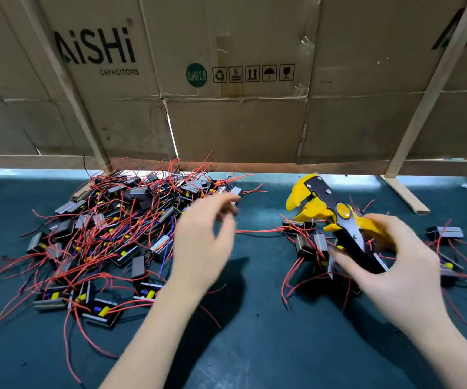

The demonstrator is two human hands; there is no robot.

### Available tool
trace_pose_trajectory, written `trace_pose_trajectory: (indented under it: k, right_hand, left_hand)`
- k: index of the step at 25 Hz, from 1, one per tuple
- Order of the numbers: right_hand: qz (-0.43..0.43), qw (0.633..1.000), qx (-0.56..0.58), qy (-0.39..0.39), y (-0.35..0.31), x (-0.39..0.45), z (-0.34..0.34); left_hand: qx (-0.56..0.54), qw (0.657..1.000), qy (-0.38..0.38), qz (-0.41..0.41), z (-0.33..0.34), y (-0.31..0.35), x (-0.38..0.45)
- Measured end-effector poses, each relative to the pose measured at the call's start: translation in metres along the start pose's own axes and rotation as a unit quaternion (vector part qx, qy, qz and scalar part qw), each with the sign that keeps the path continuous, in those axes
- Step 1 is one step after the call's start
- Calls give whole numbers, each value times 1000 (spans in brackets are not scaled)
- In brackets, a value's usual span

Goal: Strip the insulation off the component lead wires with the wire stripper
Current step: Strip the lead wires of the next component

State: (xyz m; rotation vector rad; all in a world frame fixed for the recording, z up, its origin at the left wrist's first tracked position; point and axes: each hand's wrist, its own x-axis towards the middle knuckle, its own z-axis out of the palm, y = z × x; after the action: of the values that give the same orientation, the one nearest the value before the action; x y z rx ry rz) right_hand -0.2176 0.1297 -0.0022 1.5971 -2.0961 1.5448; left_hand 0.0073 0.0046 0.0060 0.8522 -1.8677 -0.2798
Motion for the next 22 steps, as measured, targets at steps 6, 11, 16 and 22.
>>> trace_pose_trajectory:
  k: [6, 11, 16, 22]
  right_hand:
    - [28, 844, 383, -374, -27, -23, 12]
    - [173, 840, 404, -319, -16, -3, 41]
    - [210, 876, 350, -259, 12, 17, 45]
    - [117, 971, 158, -137, 35, 29, 39]
  left_hand:
    - [227, 953, 21, -201, -31, -61, 13]
    - [250, 939, -56, -231, -22, -84, 15]
    - [235, 938, -17, -256, -24, -91, 11]
    - [243, 933, -51, -259, -19, -95, 8]
